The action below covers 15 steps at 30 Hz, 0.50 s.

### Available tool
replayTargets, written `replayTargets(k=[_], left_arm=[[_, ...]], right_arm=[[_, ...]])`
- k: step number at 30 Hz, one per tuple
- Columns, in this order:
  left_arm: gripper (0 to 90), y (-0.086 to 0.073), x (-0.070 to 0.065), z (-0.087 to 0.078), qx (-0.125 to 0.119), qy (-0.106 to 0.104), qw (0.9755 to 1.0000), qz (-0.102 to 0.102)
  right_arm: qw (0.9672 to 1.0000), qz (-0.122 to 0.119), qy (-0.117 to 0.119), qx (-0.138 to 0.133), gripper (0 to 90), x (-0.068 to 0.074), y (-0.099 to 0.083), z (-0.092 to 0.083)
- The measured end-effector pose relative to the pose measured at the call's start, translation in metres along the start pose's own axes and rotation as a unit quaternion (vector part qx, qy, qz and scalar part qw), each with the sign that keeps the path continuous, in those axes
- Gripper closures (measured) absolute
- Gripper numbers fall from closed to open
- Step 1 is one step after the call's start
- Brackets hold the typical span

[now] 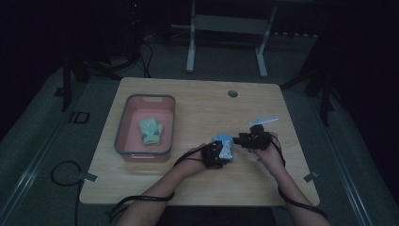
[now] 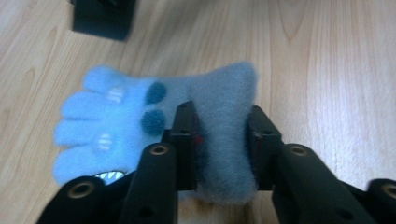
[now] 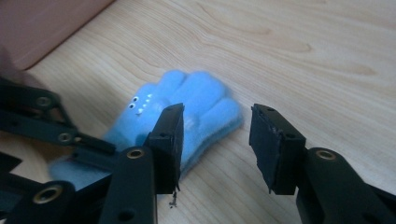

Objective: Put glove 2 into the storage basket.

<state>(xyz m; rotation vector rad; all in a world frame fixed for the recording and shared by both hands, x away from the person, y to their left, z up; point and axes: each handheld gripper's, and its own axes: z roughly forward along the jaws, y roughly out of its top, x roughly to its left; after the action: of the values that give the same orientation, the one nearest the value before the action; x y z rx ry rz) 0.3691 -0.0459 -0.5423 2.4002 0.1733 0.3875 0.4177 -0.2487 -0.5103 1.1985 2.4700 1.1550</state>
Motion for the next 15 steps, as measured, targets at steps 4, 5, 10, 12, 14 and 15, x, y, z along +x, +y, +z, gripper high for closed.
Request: replayTargets(k=[4,5,10,12,14,15], left_arm=[[73.7,-0.005,0.007,-0.001,-0.011,-0.027,0.9994,-0.020],[74.0,-0.006,0.008,0.000,-0.011,-0.027,0.9994,-0.018],[74.6,-0.004,0.005,0.001,-0.002,-0.023,0.9997,0.007],[74.7,-0.005,0.006,0.001,-0.002,-0.026,0.9996,0.009],[74.8,-0.006,0.007,0.001,-0.005,-0.029,0.9995,0.009],[74.8,-0.006,0.007,0.001,-0.005,-0.029,0.9995,0.011]], right_arm=[[0.9997,0.025,0.002,0.005,50.3,-0.003,-0.001,0.010],[0.9994,0.034,0.001,0.006,49.8,-0.004,-0.001,0.013],[0.9985,0.053,-0.003,0.015,47.1,-0.006,-0.003,0.028],[0.9985,0.050,-0.001,0.023,46.5,-0.003,-0.005,0.035],[0.9984,0.051,0.000,0.025,45.4,-0.001,-0.007,0.038],[0.9982,0.053,0.002,0.027,45.7,0.001,-0.007,0.039]])
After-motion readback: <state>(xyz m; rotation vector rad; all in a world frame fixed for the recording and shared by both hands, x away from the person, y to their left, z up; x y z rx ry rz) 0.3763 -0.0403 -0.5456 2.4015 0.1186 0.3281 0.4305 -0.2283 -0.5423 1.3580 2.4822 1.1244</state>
